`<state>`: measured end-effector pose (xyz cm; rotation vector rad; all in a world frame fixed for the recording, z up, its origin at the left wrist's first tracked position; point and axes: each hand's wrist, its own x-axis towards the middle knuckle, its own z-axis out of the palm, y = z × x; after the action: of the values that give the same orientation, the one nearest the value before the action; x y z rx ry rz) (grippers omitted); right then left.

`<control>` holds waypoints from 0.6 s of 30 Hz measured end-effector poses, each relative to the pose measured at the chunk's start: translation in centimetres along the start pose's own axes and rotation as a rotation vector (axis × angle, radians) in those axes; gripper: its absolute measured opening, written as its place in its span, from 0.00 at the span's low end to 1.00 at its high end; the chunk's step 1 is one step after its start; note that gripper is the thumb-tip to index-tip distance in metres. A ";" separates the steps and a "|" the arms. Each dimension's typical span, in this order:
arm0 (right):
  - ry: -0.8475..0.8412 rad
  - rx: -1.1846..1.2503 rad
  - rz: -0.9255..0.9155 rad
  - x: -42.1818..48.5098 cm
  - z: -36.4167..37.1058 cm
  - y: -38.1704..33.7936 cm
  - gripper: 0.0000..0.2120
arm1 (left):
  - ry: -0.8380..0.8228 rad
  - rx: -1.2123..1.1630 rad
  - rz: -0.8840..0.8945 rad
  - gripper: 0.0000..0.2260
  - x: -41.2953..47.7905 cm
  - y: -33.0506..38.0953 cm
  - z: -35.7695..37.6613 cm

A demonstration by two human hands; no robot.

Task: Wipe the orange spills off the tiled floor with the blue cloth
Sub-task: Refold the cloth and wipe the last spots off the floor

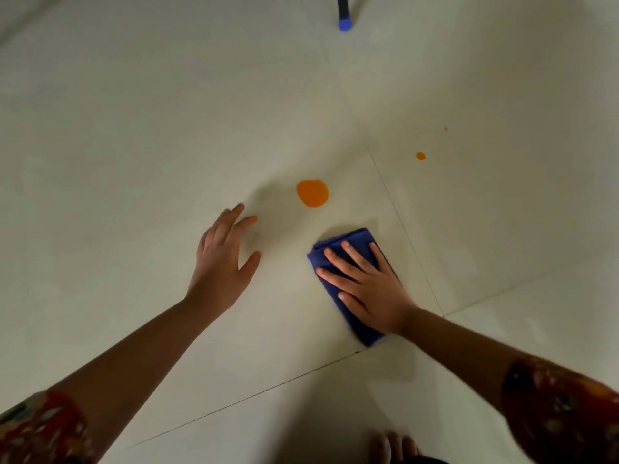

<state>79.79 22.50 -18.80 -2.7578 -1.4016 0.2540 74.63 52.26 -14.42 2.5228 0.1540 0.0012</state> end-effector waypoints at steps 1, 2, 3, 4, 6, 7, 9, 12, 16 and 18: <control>-0.022 -0.007 -0.036 -1.4 -0.1 1.5 0.25 | -0.003 0.010 0.049 0.24 0.7 0.6 0.3; -0.028 -0.011 0.005 -2.4 -0.5 3.2 0.25 | -0.016 0.018 0.095 0.25 1.2 1.3 0.7; -0.012 -0.002 0.124 -2.6 -1.0 5.0 0.25 | -0.040 0.028 0.134 0.25 1.8 2.0 1.3; 0.008 0.015 0.295 -2.2 -1.5 6.6 0.25 | -0.060 0.039 0.167 0.25 2.2 2.7 2.0; 0.035 0.051 0.609 0.3 -2.2 7.9 0.24 | -0.088 0.047 0.240 0.24 3.0 4.3 3.5; 0.046 0.077 0.693 1.6 -2.4 7.6 0.24 | -0.113 0.038 0.286 0.24 3.4 5.2 4.4; 0.055 0.097 0.678 2.2 -2.1 6.4 0.25 | -0.190 0.020 0.391 0.26 4.7 7.4 6.1; -0.006 0.105 0.523 -2.9 -1.4 6.2 0.26 | -0.340 0.084 0.492 0.35 7.3 10.2 8.2; 0.099 0.160 0.964 -5.3 -1.8 12.7 0.25 | -0.435 0.059 0.362 0.45 12.2 12.9 10.4; 0.129 0.170 1.105 -2.1 -2.2 14.9 0.25 | -0.416 0.000 0.277 0.48 14.6 14.2 11.0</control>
<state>90.84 12.07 -17.93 -2.9788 0.2745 0.1839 91.13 36.05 -15.77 2.4630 -0.3606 -0.4081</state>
